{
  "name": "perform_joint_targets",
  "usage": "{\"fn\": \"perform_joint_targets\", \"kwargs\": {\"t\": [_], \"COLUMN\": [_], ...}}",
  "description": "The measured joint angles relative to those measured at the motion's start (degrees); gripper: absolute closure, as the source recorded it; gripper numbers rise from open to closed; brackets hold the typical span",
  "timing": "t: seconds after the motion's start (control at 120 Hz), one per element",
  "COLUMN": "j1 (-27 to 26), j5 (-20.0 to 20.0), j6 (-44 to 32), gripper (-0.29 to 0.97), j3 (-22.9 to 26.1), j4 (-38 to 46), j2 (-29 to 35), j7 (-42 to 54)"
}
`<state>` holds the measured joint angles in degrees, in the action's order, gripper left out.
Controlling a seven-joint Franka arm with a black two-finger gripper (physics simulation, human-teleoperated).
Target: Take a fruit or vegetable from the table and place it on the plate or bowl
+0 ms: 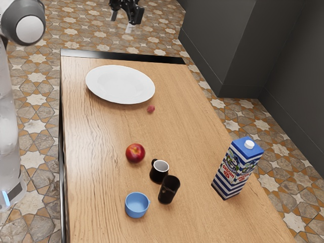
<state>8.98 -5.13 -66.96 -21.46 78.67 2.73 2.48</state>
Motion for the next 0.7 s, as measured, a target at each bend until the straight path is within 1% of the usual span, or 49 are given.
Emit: {"fn": "perform_joint_targets", "kwargs": {"t": [0.042, 0.083, 0.208, 0.258, 0.292, 0.333, 0.375, 0.425, 0.5, 0.533, 0.575, 0.642, 0.7], "j1": [0.01, -1.12, -7.24, -10.21, -11.32, -9.84, -9.33, -10.20, -12.96, -12.40, -10.27, -8.78, -8.90], "j5": [-0.09, -0.10, 0.56, 1.73, 2.03, 0.17, -1.29, -1.92, 0.19, 1.53, 3.37, 5.56, 6.77], "j6": [-2.58, -4.69, -8.95, -9.97, -10.35, -10.13, -9.82, -10.05, -12.41, -13.99, -16.24, -19.54, -22.16], "gripper": [0.02, 0.02, 0.02, 0.02, 0.02, 0.02, 0.02, 0.02, 0.02, 0.02, 0.02, 0.02, 0.02], "j3": [-0.16, -0.25, -0.88, -2.43, -2.87, -0.22, 3.15, 6.17, 7.48, 7.69, 7.78, 8.20, 8.91], "j4": [0.11, 0.06, 0.01, -0.02, -1.96, -7.42, -10.44, -11.93, -10.65, -9.45, -8.51, -6.27, -0.73], "j2": [0.00, 0.01, -0.04, -0.10, 0.73, 1.62, 1.66, -1.95, -9.99, -13.00, -16.56, -19.18, -19.54], "j7": [0.20, 0.40, 0.92, 0.94, 0.85, 0.67, 0.53, 0.37, 0.50, 0.82, 1.53, 2.74, 3.96]}}
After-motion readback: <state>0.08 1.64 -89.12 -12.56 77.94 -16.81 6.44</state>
